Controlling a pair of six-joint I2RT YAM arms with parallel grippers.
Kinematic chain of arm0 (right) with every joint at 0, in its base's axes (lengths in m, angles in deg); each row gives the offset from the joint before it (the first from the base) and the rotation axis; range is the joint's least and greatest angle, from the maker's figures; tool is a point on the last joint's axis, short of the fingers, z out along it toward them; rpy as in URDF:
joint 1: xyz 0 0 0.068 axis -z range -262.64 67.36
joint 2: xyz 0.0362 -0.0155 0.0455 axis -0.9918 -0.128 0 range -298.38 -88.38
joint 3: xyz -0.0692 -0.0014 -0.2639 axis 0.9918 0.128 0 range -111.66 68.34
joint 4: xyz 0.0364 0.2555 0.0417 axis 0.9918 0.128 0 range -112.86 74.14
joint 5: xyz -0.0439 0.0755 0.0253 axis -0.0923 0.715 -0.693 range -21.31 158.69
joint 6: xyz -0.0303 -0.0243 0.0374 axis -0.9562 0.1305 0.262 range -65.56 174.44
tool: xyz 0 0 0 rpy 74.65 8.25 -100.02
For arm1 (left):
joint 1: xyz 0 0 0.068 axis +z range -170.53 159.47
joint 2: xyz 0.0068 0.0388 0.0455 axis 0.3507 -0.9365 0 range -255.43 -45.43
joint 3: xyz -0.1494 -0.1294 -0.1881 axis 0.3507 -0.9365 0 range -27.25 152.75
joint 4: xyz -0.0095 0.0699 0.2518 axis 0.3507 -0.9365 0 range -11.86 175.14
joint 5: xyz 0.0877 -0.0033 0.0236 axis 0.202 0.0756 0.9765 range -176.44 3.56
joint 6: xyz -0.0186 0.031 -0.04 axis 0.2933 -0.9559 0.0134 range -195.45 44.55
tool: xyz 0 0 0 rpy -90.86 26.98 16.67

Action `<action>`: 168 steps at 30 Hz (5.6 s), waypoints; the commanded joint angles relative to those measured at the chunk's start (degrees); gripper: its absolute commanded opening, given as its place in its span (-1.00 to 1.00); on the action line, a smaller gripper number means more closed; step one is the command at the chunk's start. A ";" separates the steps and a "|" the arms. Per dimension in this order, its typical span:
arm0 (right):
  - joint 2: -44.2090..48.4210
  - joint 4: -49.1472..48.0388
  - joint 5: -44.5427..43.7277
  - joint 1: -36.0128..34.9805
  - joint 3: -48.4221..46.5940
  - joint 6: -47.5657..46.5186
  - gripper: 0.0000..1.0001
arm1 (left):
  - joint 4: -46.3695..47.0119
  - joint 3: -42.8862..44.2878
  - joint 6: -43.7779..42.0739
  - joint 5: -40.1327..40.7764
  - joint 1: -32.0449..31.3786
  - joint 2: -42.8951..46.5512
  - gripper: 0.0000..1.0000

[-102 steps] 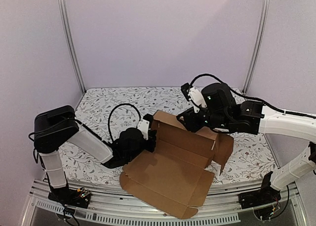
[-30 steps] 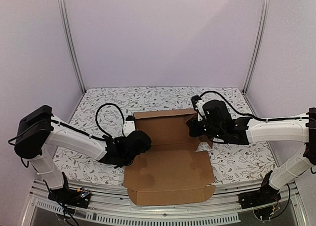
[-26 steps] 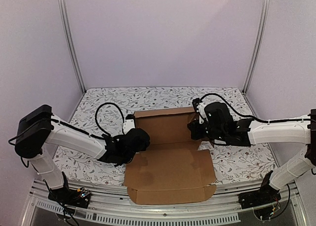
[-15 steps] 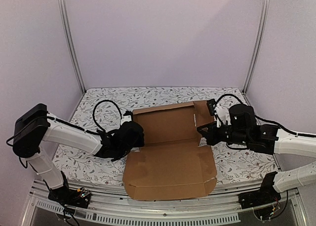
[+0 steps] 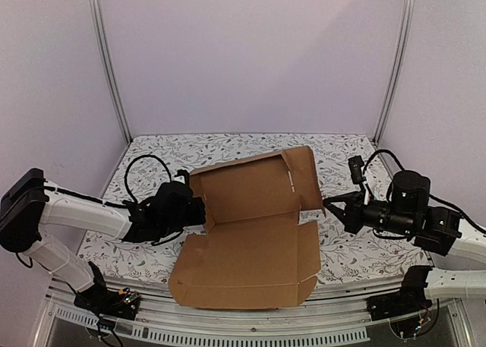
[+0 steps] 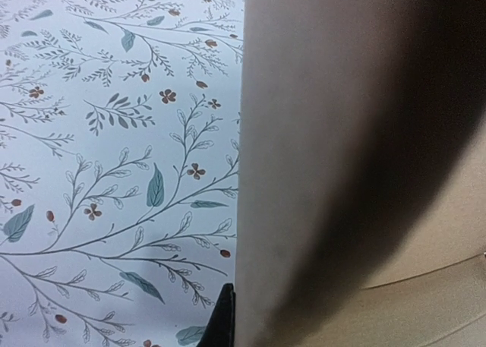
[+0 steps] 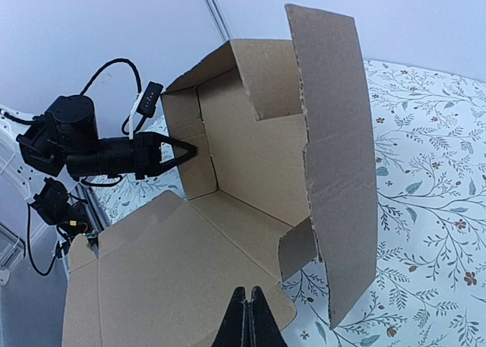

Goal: Fold the paper box

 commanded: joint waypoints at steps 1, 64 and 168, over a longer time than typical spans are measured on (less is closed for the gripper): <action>-0.50 -0.61 3.72 0.18 0.79 -0.25 -1.00 | 2.55 -1.52 0.65 -2.95 1.66 2.78 -1.00; -40.08 -1.30 -18.44 -7.19 -16.49 0.40 -1.00 | 3.57 -1.15 -0.52 -7.31 1.58 8.02 -1.00; -7.45 11.00 -15.79 -10.39 -11.22 -11.46 0.51 | 20.02 -15.33 -14.69 4.05 4.20 12.52 -1.00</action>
